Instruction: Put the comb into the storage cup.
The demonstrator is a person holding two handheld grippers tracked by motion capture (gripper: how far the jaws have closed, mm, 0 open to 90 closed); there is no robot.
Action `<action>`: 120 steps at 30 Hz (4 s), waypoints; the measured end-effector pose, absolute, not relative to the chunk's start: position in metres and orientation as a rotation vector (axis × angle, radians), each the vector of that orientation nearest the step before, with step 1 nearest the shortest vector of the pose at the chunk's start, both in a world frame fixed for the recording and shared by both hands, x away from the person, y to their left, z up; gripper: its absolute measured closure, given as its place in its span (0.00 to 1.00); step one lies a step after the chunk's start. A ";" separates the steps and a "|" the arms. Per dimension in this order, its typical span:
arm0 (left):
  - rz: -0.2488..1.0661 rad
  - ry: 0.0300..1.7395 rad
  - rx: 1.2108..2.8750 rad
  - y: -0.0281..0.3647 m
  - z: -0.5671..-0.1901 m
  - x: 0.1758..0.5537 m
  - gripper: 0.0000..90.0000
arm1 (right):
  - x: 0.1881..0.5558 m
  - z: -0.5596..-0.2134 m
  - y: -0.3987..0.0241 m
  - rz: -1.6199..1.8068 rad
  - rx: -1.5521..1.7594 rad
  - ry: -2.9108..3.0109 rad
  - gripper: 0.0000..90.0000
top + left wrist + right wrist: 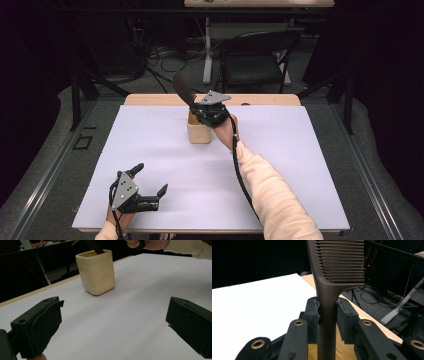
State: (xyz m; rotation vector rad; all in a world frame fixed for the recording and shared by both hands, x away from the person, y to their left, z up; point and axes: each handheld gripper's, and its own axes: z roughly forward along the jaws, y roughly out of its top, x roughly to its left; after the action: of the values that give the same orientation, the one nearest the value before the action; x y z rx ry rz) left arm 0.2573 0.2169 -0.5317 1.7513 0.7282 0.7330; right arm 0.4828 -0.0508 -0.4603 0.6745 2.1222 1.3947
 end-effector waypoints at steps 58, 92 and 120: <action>0.731 0.724 1.752 0.216 -0.532 0.257 0.00 | 0.491 -0.474 -0.046 1.305 0.708 2.258 0.80; 0.730 0.725 1.752 0.216 -0.532 0.257 0.00 | 0.495 -0.483 -0.044 1.234 0.750 2.300 0.80; 0.728 0.721 1.754 0.216 -0.532 0.257 0.00 | 0.489 -0.474 -0.045 1.198 0.773 2.294 0.61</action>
State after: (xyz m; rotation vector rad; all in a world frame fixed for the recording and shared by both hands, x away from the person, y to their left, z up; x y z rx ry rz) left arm 0.2569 0.2158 -0.5317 1.7545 0.7211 0.7276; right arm 0.4888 -0.0448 -0.4742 0.7728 2.2943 1.1981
